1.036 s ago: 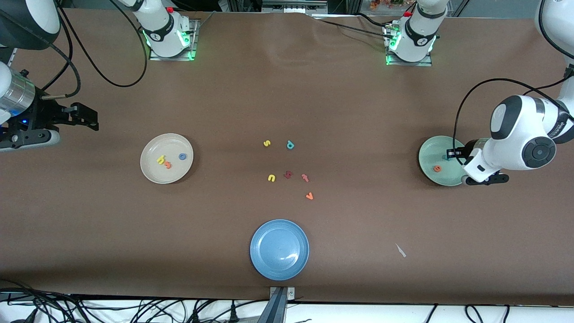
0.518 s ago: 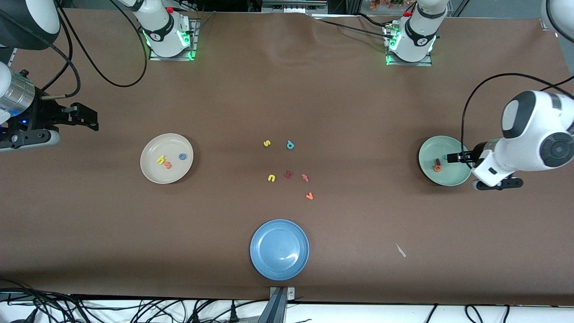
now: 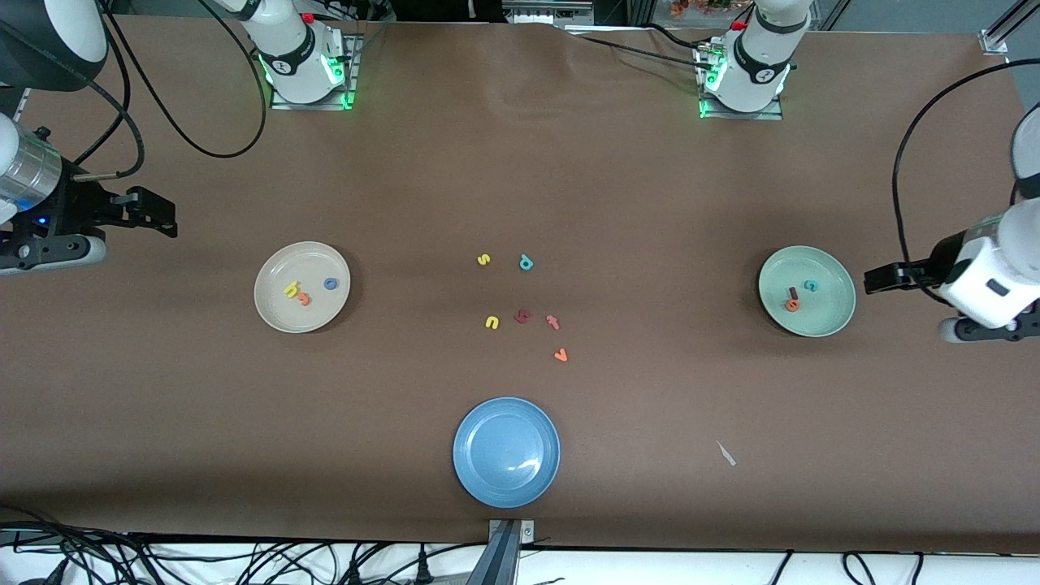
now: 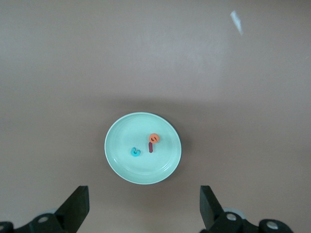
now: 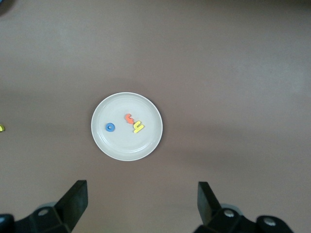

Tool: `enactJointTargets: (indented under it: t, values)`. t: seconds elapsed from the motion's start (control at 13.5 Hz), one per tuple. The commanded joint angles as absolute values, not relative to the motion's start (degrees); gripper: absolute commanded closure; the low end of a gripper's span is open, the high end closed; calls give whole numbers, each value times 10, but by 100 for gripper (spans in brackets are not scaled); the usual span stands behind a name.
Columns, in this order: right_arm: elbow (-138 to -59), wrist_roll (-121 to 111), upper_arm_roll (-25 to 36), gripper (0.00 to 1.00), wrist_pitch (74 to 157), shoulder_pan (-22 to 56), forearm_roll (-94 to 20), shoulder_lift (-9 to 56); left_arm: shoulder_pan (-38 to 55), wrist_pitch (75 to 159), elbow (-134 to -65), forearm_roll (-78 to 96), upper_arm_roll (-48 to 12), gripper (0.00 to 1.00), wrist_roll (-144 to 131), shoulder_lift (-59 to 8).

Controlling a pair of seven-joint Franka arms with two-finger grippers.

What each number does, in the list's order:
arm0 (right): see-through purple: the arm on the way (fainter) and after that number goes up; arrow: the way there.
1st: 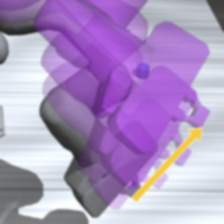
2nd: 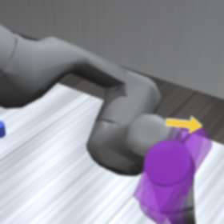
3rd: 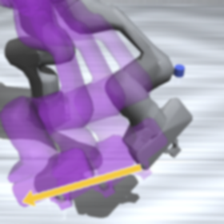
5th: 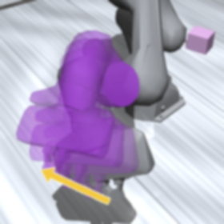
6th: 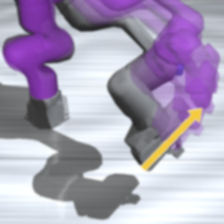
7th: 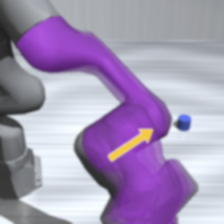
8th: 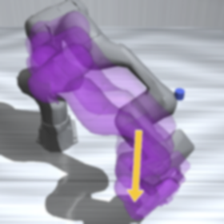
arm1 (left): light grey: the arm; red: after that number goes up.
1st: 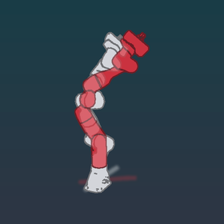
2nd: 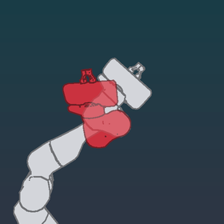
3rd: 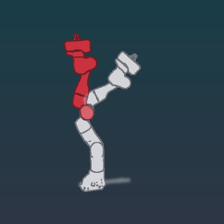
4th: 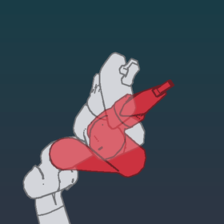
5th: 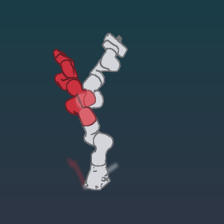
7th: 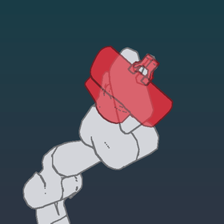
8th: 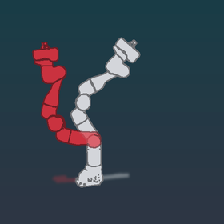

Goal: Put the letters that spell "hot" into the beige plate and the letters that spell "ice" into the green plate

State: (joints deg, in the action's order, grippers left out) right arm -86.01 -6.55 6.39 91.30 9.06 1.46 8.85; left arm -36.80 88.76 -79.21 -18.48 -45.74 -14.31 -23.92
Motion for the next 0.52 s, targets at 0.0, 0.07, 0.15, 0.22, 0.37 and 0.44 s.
enactJointTargets:
  t: [0.0, 0.07, 0.15, 0.22, 0.37, 0.44]
  values:
    - [-844, -59, 63, 0, 909, 89, 20, 96, -359, 870, -748, -174, -460, 0, -137, -244]
    - [-844, -59, 63, 0, 909, 89, 20, 96, -351, 868, -737, -174, -458, 0, -137, -245]
    - [-844, -59, 63, 0, 909, 89, 20, 96, -345, 867, -735, -175, -458, 0, -136, -245]
    - [-844, -59, 63, 0, 909, 89, 20, 96, -344, 869, -735, -174, -458, 0, -135, -245]
    - [-844, -59, 63, 0, 909, 89, 20, 96, -335, 893, -732, -167, -458, 0, -137, -251]
    - [-844, -59, 63, 0, 909, 89, 19, 97, -332, 893, -733, -164, -460, 0, -141, -250]
